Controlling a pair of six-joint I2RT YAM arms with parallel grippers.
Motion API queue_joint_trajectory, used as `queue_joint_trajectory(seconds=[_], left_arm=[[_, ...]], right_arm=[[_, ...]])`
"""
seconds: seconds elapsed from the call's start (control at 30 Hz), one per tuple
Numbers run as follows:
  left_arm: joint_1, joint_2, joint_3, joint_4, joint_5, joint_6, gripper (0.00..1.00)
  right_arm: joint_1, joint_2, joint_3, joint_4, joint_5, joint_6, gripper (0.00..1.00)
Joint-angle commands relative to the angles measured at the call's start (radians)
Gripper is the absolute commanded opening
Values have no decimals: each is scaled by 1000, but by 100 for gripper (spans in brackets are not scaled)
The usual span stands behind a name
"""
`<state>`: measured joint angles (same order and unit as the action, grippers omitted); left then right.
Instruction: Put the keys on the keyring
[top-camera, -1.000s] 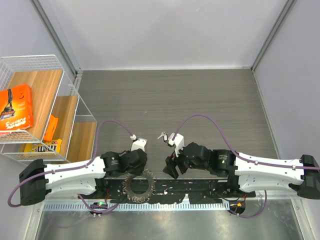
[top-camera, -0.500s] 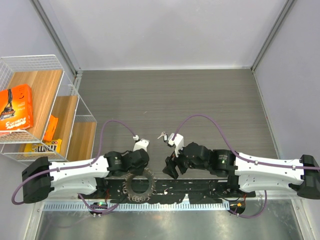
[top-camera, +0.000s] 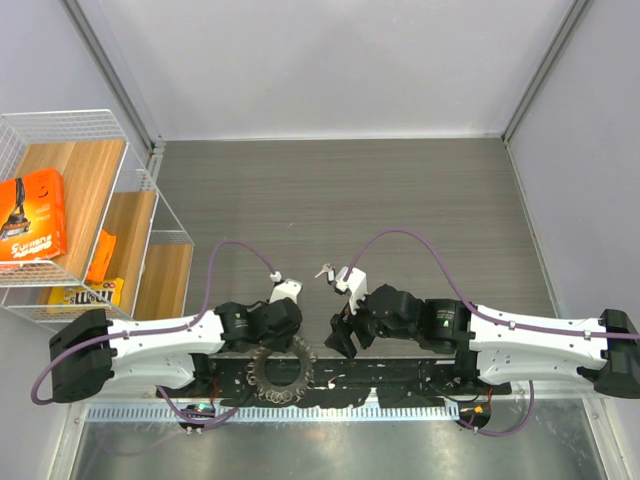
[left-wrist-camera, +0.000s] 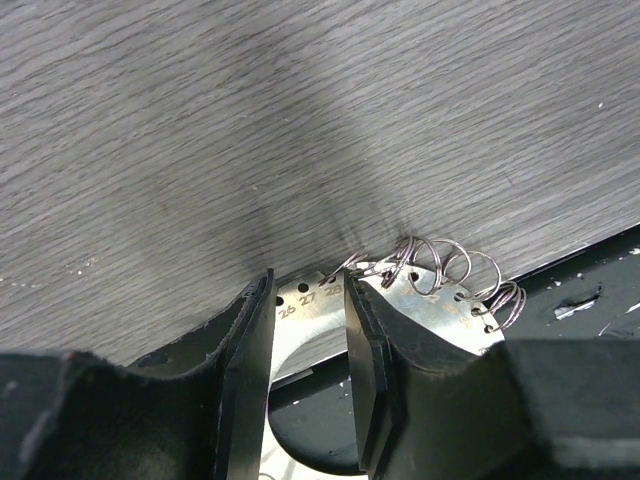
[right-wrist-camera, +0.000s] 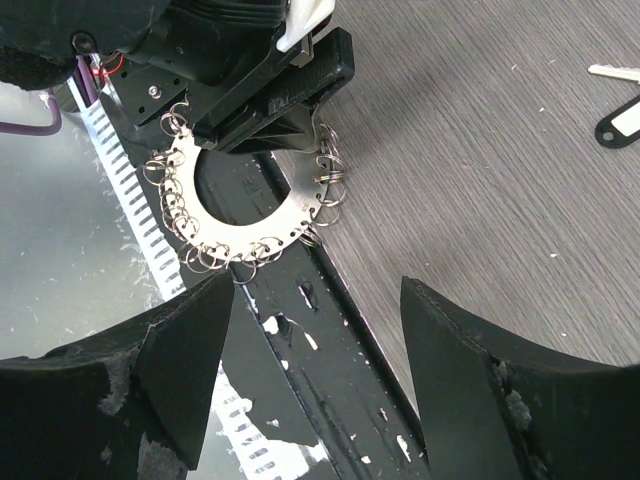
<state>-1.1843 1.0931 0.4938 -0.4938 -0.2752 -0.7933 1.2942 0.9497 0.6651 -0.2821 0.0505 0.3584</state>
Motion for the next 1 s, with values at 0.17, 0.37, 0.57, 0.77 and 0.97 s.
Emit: queue_joint_trajectory(seconds=[0.17,0.37,0.57,0.77,0.97], left_arm=[[3,24,25,70,8,43,40],[2,33,61,78,24,66,40],[3,45,78,107,67,82,39],[3,83,78,126,82,89,37],[3,105,77,127,79,92,24]], right_arm=[[5,-2,18,49,-8,10,74],[5,-3,19,54,-9,11,74],[5,-5,24,49,-14,11,74],[5,1,25,54,-21,10,74],[7,0,18,58,-21,11,74]])
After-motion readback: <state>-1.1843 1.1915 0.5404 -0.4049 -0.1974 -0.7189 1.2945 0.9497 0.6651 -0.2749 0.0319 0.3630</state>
